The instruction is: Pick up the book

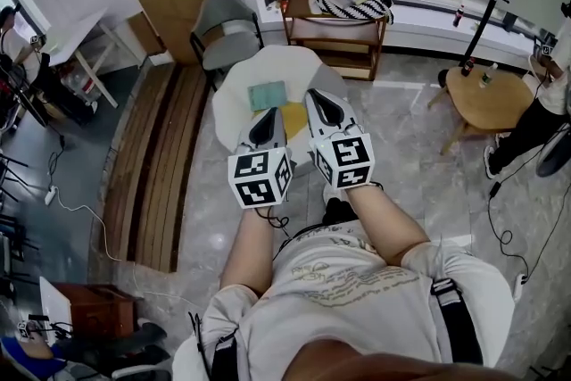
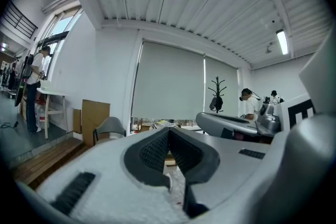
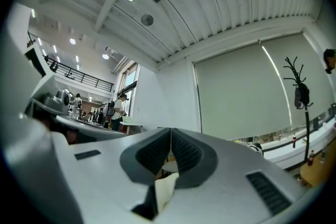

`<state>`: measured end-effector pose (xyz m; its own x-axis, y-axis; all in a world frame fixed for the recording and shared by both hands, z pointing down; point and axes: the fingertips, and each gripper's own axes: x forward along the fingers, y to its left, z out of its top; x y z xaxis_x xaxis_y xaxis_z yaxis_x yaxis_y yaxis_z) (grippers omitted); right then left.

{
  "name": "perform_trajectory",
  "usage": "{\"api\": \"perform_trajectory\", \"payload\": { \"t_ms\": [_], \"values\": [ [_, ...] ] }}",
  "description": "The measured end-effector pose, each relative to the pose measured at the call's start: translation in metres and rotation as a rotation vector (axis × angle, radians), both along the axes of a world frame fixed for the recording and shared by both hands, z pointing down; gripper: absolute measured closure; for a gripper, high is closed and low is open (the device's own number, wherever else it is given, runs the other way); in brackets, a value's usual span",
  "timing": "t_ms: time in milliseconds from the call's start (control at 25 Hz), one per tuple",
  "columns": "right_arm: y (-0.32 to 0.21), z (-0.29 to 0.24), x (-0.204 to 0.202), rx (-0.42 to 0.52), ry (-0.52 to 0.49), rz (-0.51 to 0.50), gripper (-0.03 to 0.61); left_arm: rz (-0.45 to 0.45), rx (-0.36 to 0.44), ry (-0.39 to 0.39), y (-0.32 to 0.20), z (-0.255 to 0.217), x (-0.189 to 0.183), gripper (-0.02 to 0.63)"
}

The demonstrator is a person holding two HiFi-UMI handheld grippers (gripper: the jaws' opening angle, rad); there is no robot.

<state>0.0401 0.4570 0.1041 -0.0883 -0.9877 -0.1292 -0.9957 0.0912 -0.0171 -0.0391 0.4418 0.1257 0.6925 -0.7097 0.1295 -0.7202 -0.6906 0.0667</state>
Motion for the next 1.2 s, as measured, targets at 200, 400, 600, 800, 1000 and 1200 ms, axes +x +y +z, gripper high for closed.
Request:
{"api": "perform_trajectory", "payload": {
  "t_ms": [200, 400, 600, 800, 1000, 1200],
  "values": [
    [-0.023, 0.012, 0.006, -0.024, 0.0, 0.016, 0.551, -0.027, 0.005, -0.001, -0.02, 0.001, -0.003, 0.594],
    [-0.053, 0.026, 0.007, -0.049, 0.003, 0.001, 0.551, -0.058, 0.006, -0.004, -0.048, 0.006, -0.005, 0.594],
    [-0.094, 0.025, 0.019, -0.059, -0.003, -0.004, 0.551, -0.094, 0.004, -0.011, -0.091, 0.003, -0.002, 0.594],
    [-0.139, 0.021, 0.036, -0.063, -0.005, -0.019, 0.551, -0.117, -0.002, -0.012, -0.136, 0.001, 0.015, 0.594],
    [-0.179, 0.021, 0.065, -0.075, -0.018, -0.027, 0.551, -0.134, -0.018, -0.027, -0.175, 0.006, 0.037, 0.594],
    [-0.217, 0.023, 0.087, -0.086, -0.028, -0.042, 0.551, -0.151, -0.029, -0.041, -0.212, 0.008, 0.058, 0.594]
  ]
}}
